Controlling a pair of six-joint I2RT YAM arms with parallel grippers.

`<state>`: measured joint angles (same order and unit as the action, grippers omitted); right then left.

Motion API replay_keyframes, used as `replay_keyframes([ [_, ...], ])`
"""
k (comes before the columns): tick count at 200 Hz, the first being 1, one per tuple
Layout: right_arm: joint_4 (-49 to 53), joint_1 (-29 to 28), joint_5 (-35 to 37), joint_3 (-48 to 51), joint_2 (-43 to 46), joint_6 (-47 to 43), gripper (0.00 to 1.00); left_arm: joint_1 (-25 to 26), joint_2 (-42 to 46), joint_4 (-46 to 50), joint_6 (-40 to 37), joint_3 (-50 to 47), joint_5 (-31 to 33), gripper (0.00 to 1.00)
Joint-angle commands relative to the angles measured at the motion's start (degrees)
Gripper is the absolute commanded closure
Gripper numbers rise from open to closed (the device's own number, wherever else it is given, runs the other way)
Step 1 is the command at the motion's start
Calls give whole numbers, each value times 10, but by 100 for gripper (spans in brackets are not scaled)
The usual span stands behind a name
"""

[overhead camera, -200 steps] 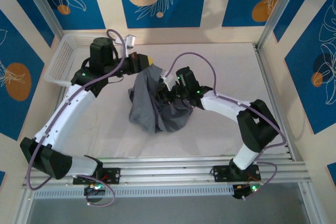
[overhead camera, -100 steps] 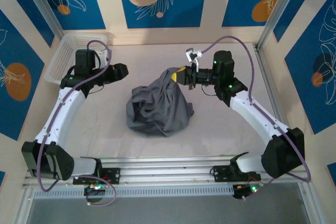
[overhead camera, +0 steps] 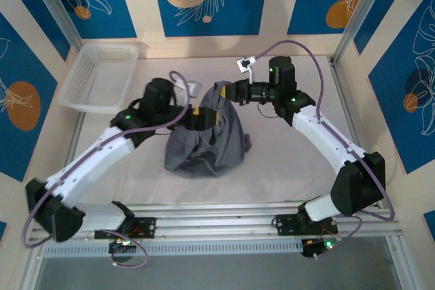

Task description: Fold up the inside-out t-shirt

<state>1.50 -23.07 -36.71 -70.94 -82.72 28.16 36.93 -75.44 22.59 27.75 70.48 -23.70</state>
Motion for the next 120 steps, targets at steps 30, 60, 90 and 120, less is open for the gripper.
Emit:
replay_keyframes([
  [30,60,-20,-29,-36,10,30,99,-2,-95,-81,12,56,63,66],
  [60,113,2,36,-16,44,29,55,-13,-72,-52,23,19,51,100],
  [90,66,26,88,97,105,9,45,-19,22,-11,61,-140,73,100],
  [120,102,-1,112,147,102,-44,45,-20,151,2,178,-350,114,71],
])
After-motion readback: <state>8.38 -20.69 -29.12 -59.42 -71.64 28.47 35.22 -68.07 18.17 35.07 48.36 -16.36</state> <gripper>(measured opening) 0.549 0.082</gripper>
